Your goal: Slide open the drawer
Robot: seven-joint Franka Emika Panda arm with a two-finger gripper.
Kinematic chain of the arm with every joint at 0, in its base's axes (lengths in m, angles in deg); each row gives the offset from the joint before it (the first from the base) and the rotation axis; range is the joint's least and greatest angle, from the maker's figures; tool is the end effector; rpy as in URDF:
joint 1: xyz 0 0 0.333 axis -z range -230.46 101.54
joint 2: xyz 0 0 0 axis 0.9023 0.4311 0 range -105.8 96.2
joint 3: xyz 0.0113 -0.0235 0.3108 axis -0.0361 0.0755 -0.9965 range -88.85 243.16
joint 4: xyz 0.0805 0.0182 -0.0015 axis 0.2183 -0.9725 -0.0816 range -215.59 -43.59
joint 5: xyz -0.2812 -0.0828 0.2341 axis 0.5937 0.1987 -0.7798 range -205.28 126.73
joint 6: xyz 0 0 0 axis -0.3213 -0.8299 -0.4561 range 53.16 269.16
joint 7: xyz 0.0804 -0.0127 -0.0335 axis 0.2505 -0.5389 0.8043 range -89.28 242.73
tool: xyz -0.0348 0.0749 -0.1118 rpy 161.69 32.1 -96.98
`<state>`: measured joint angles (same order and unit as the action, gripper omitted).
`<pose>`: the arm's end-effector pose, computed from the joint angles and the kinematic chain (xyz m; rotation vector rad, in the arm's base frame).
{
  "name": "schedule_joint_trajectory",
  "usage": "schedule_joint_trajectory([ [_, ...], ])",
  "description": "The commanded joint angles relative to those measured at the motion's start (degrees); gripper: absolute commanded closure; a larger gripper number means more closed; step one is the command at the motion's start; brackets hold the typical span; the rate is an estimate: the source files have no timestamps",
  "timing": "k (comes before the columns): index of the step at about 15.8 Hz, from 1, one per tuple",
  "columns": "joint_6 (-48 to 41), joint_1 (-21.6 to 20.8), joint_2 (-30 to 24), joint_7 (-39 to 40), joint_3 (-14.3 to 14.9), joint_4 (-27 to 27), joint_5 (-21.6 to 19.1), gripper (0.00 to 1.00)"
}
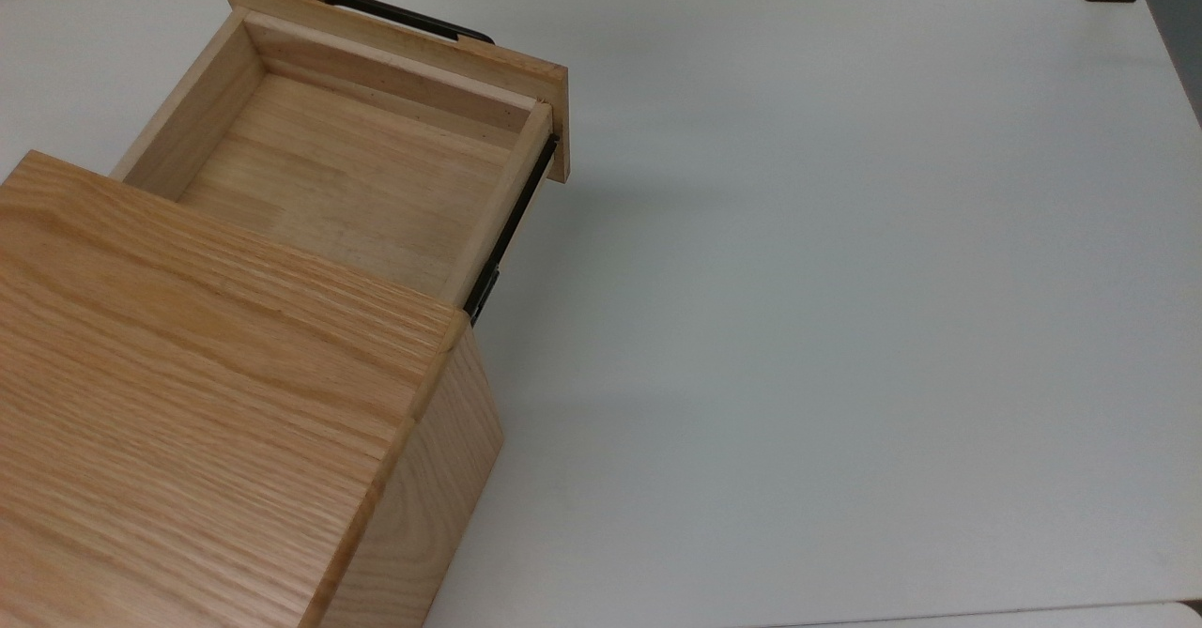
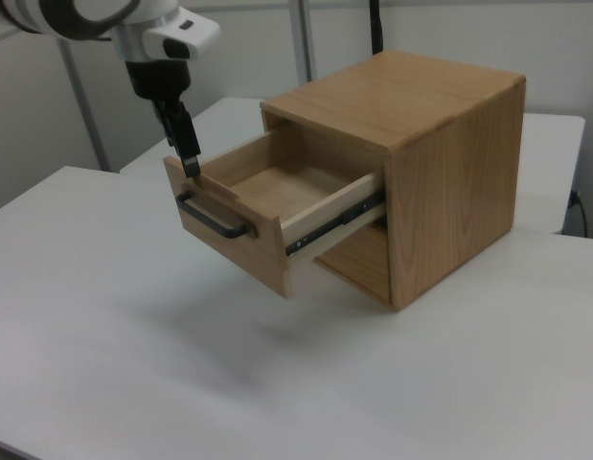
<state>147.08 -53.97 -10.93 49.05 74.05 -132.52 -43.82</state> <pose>0.5092 -0.0537 0.6263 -2.9059 0.9175 -0.1403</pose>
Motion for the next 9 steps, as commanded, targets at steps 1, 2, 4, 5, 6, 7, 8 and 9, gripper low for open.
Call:
schedule_joint_trajectory([
  [1, -1.4, -11.8, -0.7, 10.2, 7.7, -0.6, 4.7, 0.0],
  [2, -1.2, -13.2, -0.5, 13.0, 8.7, -0.5, 5.3, 0.0],
  [4, -0.6, -13.5, 0.0, 19.4, 8.8, -0.5, 5.5, 0.0],
  [5, -0.1, -13.6, 0.2, 22.7, 8.8, -0.5, 5.5, 0.0],
  [6, 1.0, -13.4, 0.9, 25.5, 8.9, -0.5, 5.5, 0.0],
  [7, 1.9, -13.3, 1.5, 27.5, 8.9, -0.4, 5.6, 0.0],
  [8, 2.3, -13.3, 1.8, 28.0, 8.9, -0.4, 5.7, 0.0],
  [9, 2.5, -13.3, 2.1, 28.3, 8.9, -0.4, 5.8, 0.0],
])
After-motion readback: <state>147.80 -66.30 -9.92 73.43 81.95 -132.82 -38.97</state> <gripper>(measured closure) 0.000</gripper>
